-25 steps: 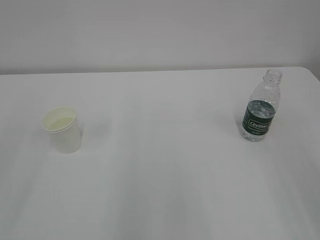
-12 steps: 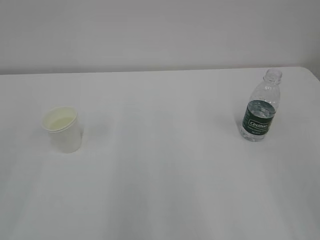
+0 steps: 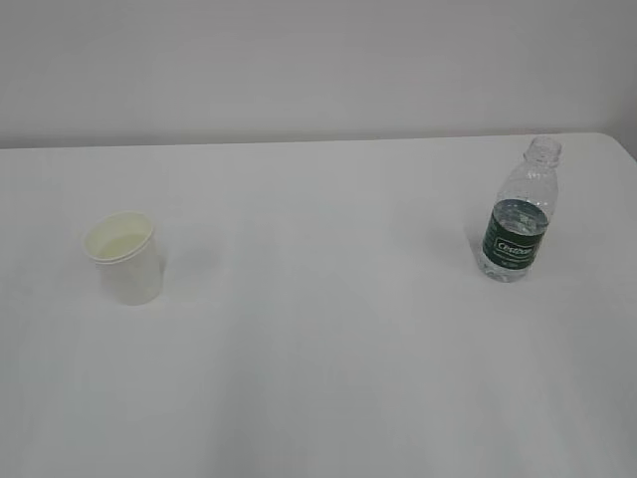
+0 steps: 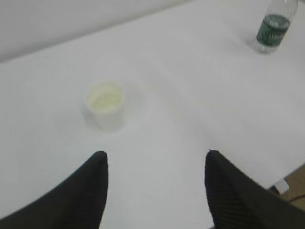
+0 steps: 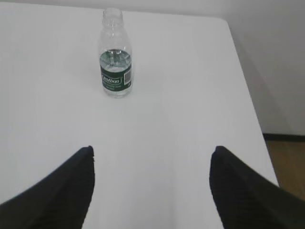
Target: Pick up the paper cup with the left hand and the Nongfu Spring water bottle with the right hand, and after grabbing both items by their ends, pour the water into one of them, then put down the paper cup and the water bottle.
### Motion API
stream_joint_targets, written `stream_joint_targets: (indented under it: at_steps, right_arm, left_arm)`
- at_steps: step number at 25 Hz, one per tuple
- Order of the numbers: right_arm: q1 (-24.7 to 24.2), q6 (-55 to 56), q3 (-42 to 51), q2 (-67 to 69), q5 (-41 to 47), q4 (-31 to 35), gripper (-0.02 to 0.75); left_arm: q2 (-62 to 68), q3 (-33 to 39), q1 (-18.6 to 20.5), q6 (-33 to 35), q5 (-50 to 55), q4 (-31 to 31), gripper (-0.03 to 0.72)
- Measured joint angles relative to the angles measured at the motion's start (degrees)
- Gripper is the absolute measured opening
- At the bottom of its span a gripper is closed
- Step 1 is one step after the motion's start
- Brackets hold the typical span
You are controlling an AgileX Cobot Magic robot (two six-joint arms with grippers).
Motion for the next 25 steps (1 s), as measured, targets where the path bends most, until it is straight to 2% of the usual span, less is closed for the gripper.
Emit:
stream_joint_targets:
  at_steps: [5,9,25]
  right_arm:
    - [0.00,4.23,0.00,-2.80,3.19,0.11,0.573]
    - [0.00,4.61,0.00,-6.67,5.21,0.01,0.573]
    - [0.00,4.69,0.40,-18.76,17.60,0.01,0.573]
  left_arm:
    - [-0.33,0.00,0.00,0.00,7.25,-0.32,0.451]
    - [-2.34,0.11,0.00,0.00,7.37,-1.62,0.450]
    - [-14.38,7.91,0.00,0.00,6.21,-7.04,0.428]
